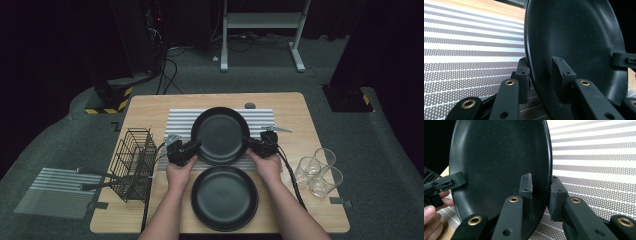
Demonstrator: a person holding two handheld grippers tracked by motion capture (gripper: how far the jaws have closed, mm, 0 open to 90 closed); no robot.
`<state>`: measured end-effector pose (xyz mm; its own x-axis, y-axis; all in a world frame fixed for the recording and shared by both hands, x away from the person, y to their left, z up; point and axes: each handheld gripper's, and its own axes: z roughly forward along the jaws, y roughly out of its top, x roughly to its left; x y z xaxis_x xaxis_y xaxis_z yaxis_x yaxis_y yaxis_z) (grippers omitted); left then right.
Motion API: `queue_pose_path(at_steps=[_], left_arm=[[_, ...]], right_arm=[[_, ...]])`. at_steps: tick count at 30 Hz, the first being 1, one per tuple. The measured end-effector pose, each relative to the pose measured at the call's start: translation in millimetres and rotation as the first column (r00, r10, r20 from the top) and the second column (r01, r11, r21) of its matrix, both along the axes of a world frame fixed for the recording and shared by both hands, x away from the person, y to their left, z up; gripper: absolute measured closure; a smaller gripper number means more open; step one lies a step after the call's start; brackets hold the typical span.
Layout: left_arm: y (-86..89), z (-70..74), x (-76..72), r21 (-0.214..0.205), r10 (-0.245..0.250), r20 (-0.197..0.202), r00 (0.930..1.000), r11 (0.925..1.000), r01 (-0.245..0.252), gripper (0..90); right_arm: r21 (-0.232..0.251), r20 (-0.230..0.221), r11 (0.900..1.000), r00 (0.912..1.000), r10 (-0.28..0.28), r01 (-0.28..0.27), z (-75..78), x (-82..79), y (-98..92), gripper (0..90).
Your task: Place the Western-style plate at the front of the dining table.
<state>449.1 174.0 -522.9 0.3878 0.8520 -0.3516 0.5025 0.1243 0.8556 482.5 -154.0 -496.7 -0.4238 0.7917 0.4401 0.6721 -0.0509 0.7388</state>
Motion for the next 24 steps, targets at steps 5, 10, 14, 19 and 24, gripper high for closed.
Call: queue_pose_path(at_steps=[5,10,14,19,24], left_arm=[[0.4,-0.5,-0.2,-0.016,0.007,-0.012,0.9999,0.9999,-0.007,68.7],[-0.7,-1.1,0.7,-0.006,0.005,-0.019,0.9998,1.0,-0.005,68.5],[-1.6,-1.3,2.1,0.012,0.001,-0.027,0.9996,0.9999,-0.001,68.5],[-2.9,-2.0,3.9,0.022,0.006,-0.041,0.9992,0.9997,-0.005,68.4],[-4.8,-2.6,7.2,0.043,0.009,-0.072,0.9974,0.999,-0.006,67.9]], right_arm=[[-0.005,-0.001,1.0,1.0,0.004,-0.004,0.0,-1.8,1.2,75.7],[-0.011,-0.001,0.9999,1.0,0.003,-0.003,-1.4,-3.3,0.5,75.6],[-0.01,-0.013,1.0,0.9999,0.0,0.0,-5.5,-4.1,-0.3,75.3],[-0.016,-0.016,0.9999,0.9999,-0.001,0.0,-9.3,-5.1,-0.1,74.9],[-0.024,-0.03,0.9997,0.9995,-0.002,0.001,-13.8,-4.2,-0.9,74.3]])
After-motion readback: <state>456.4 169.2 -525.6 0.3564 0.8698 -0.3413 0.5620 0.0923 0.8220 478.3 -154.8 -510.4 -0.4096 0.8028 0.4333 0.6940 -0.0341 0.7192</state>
